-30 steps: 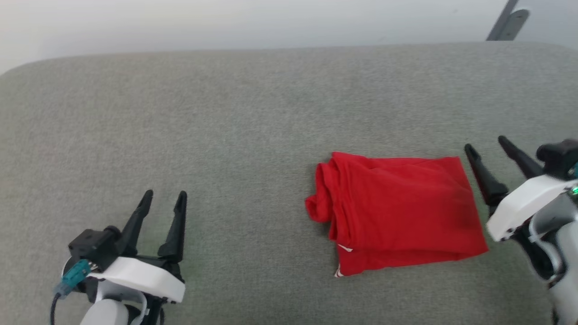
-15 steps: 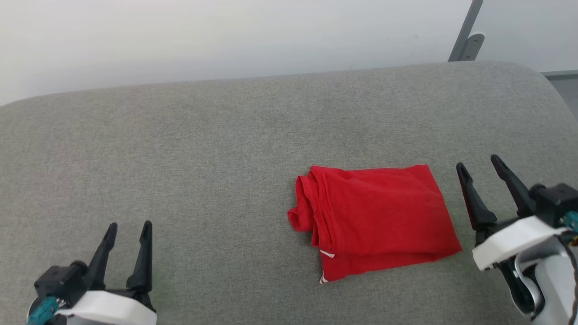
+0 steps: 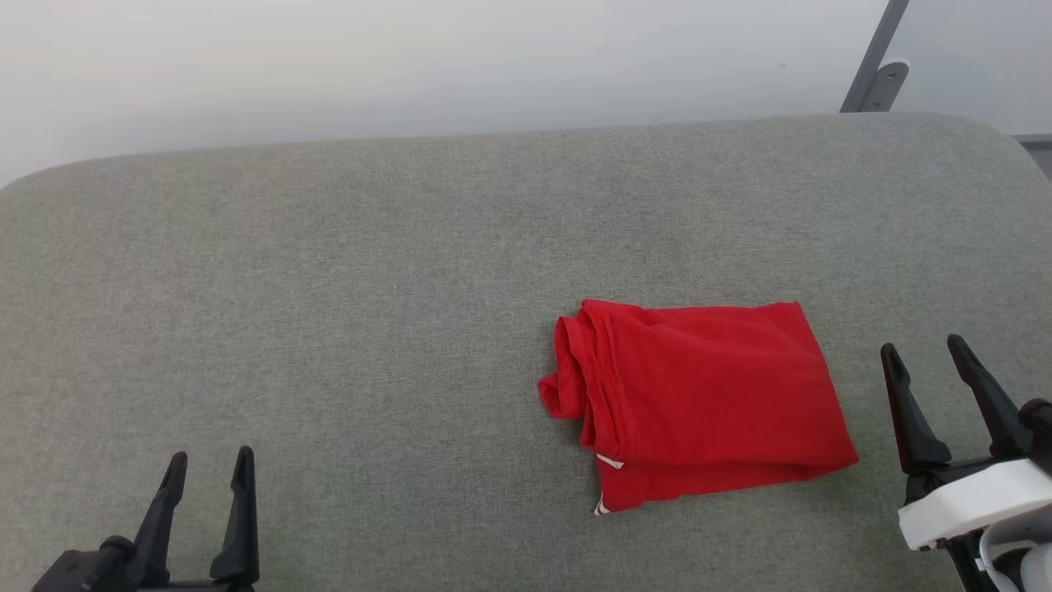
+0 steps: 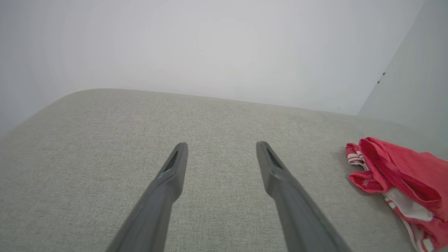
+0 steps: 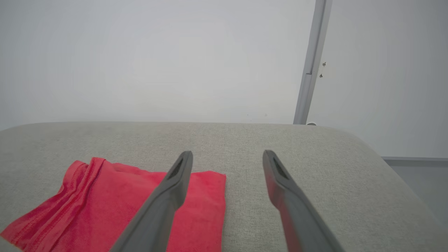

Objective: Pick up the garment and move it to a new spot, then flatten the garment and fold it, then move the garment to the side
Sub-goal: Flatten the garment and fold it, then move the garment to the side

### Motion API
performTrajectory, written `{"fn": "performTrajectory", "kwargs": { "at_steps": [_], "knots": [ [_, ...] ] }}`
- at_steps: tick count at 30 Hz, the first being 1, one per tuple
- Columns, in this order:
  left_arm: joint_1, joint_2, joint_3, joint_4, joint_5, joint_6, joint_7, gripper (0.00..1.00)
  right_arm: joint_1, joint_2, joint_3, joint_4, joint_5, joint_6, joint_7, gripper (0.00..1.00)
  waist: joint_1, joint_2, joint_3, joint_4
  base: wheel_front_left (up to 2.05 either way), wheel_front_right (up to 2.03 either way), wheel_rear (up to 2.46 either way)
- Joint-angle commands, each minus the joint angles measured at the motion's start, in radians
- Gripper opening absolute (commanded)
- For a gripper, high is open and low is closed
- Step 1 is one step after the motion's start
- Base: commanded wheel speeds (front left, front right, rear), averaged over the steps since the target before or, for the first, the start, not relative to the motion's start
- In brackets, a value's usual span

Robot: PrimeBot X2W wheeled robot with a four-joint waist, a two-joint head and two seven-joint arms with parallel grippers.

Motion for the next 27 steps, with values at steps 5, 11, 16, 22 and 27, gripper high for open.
{"fn": "performTrajectory", "kwargs": {
  "at_steps": [5, 11, 16, 22, 27],
  "knots": [
    [0.002, -0.005, -0.002, -0.014, 0.007, 0.002, -0.005, 1.00, 0.034, 0.032, -0.034, -0.054, -0.013, -0.001, 0.035, 1.00, 0.0000, -0.0001, 0.006, 0.006, 0.00, 0.00, 0.00],
    [-0.010, 0.001, -0.011, -0.015, 0.009, 0.002, -0.005, 1.00, 0.043, 0.042, -0.047, -0.077, -0.022, -0.001, 0.061, 1.00, 0.0000, -0.0001, 0.010, 0.011, 0.00, 0.00, 0.00],
    [-0.014, 0.000, -0.014, -0.019, 0.006, 0.002, -0.005, 1.00, 0.039, 0.037, -0.043, -0.095, -0.018, -0.001, 0.083, 1.00, 0.0000, -0.0001, 0.020, 0.012, 0.00, 0.00, 0.00],
    [-0.049, -0.006, -0.034, -0.020, 0.006, 0.002, -0.005, 1.00, -0.011, -0.002, -0.019, -0.082, 0.008, -0.001, 0.211, 1.00, 0.0000, -0.0001, 0.058, 0.014, 0.00, 0.00, 0.00],
    [-0.115, -0.014, -0.066, -0.016, 0.000, 0.002, -0.005, 1.00, -0.092, -0.121, 0.084, -0.075, 0.026, -0.001, 0.485, 1.00, 0.0000, -0.0001, 0.126, 0.026, 0.00, 0.00, 0.00]
  ]
}}
